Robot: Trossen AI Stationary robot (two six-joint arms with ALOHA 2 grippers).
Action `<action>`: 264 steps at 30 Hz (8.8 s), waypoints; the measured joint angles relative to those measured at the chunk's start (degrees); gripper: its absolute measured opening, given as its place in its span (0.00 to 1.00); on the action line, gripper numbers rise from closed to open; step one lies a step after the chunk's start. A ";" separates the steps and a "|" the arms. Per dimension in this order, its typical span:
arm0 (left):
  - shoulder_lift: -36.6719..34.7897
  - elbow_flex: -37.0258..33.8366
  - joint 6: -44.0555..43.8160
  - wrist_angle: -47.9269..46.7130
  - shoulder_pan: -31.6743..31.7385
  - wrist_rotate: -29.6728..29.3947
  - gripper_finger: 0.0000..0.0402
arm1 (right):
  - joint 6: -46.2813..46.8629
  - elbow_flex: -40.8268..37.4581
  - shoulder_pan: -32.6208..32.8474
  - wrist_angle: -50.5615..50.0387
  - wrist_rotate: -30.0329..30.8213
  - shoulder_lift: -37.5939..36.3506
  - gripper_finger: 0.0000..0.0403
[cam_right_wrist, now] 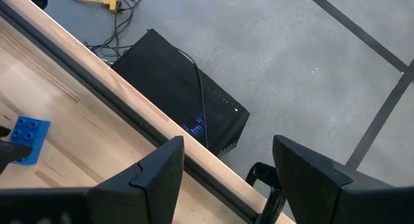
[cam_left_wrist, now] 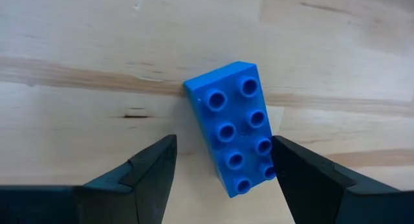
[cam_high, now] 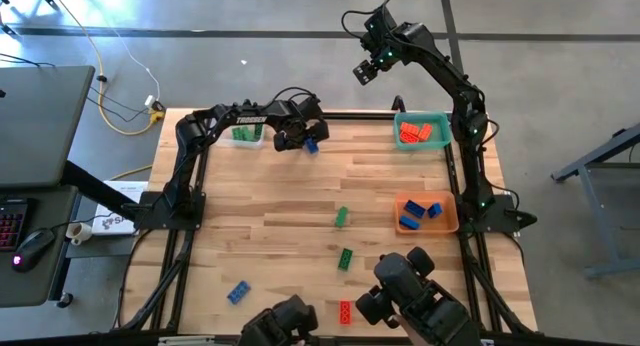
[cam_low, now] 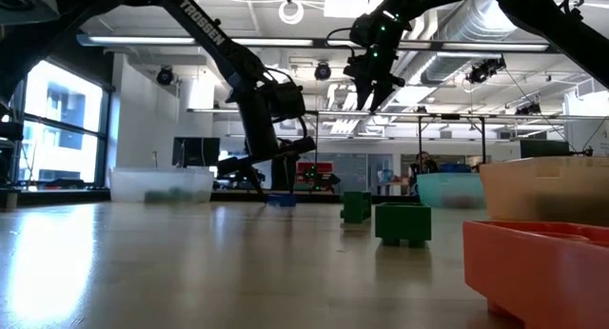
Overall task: Sort & place blocks by color
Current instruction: Put the blue game piece into the orange bin
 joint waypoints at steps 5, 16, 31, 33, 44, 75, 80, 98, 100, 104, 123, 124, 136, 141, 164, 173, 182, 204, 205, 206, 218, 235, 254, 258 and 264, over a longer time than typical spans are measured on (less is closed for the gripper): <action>0.00 0.00 -1.31 0.79 -0.56 -0.24 0.59 | -0.26 0.00 0.00 0.02 0.00 0.00 0.56; -0.22 0.00 -2.27 2.50 -0.70 -1.37 0.59 | -0.61 0.00 0.00 0.04 0.00 0.00 0.56; 1.01 0.24 -0.70 -1.08 0.29 -0.04 0.59 | -0.61 0.00 0.00 0.18 0.00 0.00 0.56; 1.01 0.24 -0.29 -1.18 0.26 -0.51 0.59 | -0.61 0.00 0.00 0.24 0.00 0.00 0.56; 1.11 0.18 3.00 -2.82 0.06 -1.90 0.46 | -0.44 0.00 0.00 0.33 0.01 0.00 0.56; -17.72 -0.02 45.35 1.31 0.14 10.77 0.26 | 10.36 0.04 3.82 -8.15 -8.40 -10.96 0.56; -22.96 0.03 50.53 2.78 0.12 14.08 0.26 | 11.68 0.04 6.81 -8.15 -12.61 -13.61 0.56; -36.24 0.07 58.87 3.71 0.92 25.47 0.26 | 15.56 0.04 23.36 -4.03 -12.94 -14.78 0.56; -37.17 0.07 58.92 3.81 0.92 27.69 0.26 | 14.18 0.04 25.52 -2.98 -12.94 -14.78 0.56; -38.78 0.07 60.58 3.71 0.90 29.35 0.26 | 11.06 0.04 29.22 -0.26 -12.94 -14.78 0.56; -42.05 0.09 64.26 11.89 0.79 47.56 0.26 | 2.29 0.02 38.12 10.01 -5.07 -15.82 0.56; -42.05 0.09 64.01 12.85 0.79 48.66 0.26 | 2.14 0.02 38.39 10.69 -4.94 -16.03 0.56; -42.05 0.09 62.15 19.88 -0.95 52.47 0.26 | 0.64 0.02 39.12 19.47 -5.43 -18.78 0.56; -42.10 0.12 61.67 21.54 -2.65 51.32 0.26 | 0.75 0.02 39.11 20.39 -8.72 -18.86 0.56; -42.02 0.12 60.77 23.38 -1.90 50.65 0.26 | 3.52 0.02 39.12 18.85 -14.03 -18.80 0.56; -41.86 0.15 60.75 23.77 -2.83 49.26 0.26 | 3.46 0.04 39.12 23.97 -9.58 -18.76 0.56; -41.97 0.07 61.20 25.08 -3.74 46.70 0.27 | 4.96 0.02 39.12 22.88 -11.03 -18.58 0.56; -41.46 0.07 61.36 26.46 -5.68 44.92 0.37 | 4.01 0.08 40.70 22.02 -10.95 -17.97 0.28; -41.46 0.07 61.23 26.20 -5.68 44.69 0.39 | 3.90 0.09 40.79 21.65 -10.84 -17.97 0.28; -41.46 0.07 61.18 25.71 -5.69 44.13 0.40 | 3.86 0.09 40.85 21.14 -10.27 -17.97 0.28; -41.55 0.09 64.24 18.71 -5.66 39.30 0.59 | 8.35 -0.02 40.89 10.78 -6.92 -17.86 0.28; -41.62 0.13 64.24 11.11 -1.62 35.49 0.63 | 24.54 -5.98 47.47 -13.98 6.72 -17.92 0.28; -41.62 0.13 67.28 2.23 -1.40 35.32 0.63 | 35.00 -34.95 52.19 -19.03 1.46 -19.70 0.28; -41.62 0.13 67.49 0.39 -1.40 35.32 0.63 | 36.88 -42.00 52.52 -18.78 -1.04 -22.25 0.28; -41.62 0.12 68.34 -0.66 -1.40 35.32 0.63 | 42.75 -53.21 52.63 -15.66 -3.21 -29.09 0.28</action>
